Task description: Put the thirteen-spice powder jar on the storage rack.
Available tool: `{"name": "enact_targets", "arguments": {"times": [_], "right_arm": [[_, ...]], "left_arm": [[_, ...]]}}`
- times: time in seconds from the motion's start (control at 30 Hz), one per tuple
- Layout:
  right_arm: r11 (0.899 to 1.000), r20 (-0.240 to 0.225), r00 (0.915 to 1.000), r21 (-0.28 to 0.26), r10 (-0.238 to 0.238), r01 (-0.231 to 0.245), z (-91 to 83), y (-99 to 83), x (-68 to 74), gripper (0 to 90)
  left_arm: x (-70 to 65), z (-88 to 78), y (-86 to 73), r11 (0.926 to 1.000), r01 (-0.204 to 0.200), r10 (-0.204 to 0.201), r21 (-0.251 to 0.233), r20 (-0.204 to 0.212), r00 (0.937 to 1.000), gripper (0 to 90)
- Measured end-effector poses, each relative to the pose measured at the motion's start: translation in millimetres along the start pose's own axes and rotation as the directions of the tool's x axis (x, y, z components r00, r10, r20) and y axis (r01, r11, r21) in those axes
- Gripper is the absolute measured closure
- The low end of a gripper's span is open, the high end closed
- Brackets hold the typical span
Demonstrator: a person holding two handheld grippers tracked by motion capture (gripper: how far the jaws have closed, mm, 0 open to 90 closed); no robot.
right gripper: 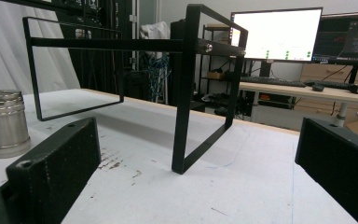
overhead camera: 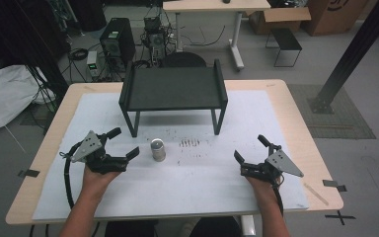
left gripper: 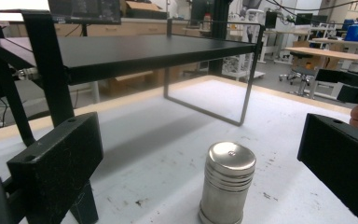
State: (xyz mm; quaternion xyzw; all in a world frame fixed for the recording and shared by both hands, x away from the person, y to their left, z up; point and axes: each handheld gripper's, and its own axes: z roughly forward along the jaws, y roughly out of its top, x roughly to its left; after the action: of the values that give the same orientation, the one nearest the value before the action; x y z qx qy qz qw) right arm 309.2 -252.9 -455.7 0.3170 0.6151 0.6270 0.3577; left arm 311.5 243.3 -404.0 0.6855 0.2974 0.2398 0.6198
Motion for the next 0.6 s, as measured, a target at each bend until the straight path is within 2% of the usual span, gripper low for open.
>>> {"name": "enact_targets", "arguments": {"times": [0.47,0.6], "right_arm": [[1.0,-0.001,1.0,-0.003,0.001,-0.001,-0.3,-0.1,-0.1,0.0],[1.0,-0.001,1.0,-0.003,0.002,-0.002,-0.3,-0.1,-0.1,0.0]], "left_arm": [[-2.2,11.8,5.4,0.9983,0.012,-0.013,0.057,0.015,0.9998,0.5],[-4.5,16.2,5.7,0.9961,-0.004,0.001,0.089,0.029,0.9996,0.5]]}}
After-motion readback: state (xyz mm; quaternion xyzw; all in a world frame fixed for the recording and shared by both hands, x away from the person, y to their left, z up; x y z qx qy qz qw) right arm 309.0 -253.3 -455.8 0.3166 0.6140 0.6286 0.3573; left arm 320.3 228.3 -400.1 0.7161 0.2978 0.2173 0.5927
